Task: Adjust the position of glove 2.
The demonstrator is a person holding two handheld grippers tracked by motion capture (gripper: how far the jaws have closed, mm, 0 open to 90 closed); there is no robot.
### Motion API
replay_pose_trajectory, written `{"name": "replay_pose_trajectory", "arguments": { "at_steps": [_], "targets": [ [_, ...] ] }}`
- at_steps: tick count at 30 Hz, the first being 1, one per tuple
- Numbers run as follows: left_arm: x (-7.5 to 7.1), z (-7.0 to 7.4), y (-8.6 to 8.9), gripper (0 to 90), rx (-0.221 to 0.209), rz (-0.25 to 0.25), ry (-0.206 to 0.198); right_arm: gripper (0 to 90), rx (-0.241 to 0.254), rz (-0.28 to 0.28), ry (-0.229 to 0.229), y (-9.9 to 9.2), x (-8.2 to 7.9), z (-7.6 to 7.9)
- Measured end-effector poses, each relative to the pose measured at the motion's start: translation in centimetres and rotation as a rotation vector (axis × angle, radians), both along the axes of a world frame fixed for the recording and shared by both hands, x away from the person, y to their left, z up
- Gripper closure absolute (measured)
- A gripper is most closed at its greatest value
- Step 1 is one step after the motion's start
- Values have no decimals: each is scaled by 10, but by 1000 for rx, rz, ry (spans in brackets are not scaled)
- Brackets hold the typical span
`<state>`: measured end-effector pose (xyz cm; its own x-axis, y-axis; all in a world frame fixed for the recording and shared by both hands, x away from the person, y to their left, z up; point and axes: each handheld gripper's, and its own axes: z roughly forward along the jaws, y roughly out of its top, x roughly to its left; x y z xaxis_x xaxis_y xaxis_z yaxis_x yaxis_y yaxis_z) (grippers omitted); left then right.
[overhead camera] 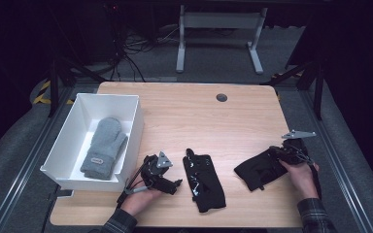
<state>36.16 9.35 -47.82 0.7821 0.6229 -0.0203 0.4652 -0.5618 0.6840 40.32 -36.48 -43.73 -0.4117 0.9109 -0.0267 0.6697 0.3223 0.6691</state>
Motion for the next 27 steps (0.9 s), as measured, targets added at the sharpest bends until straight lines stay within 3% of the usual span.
{"name": "replay_pose_trajectory", "arguments": {
  "at_steps": [4,9,27],
  "targets": [
    [0,0,0,2,0,0,0,900,9,-8,25,0,7,-6],
    [0,0,0,2,0,0,0,900,26,21,21,8,14,-8],
    [0,0,0,2,0,0,0,900,37,267,10,80,32,-12]
  ]
}}
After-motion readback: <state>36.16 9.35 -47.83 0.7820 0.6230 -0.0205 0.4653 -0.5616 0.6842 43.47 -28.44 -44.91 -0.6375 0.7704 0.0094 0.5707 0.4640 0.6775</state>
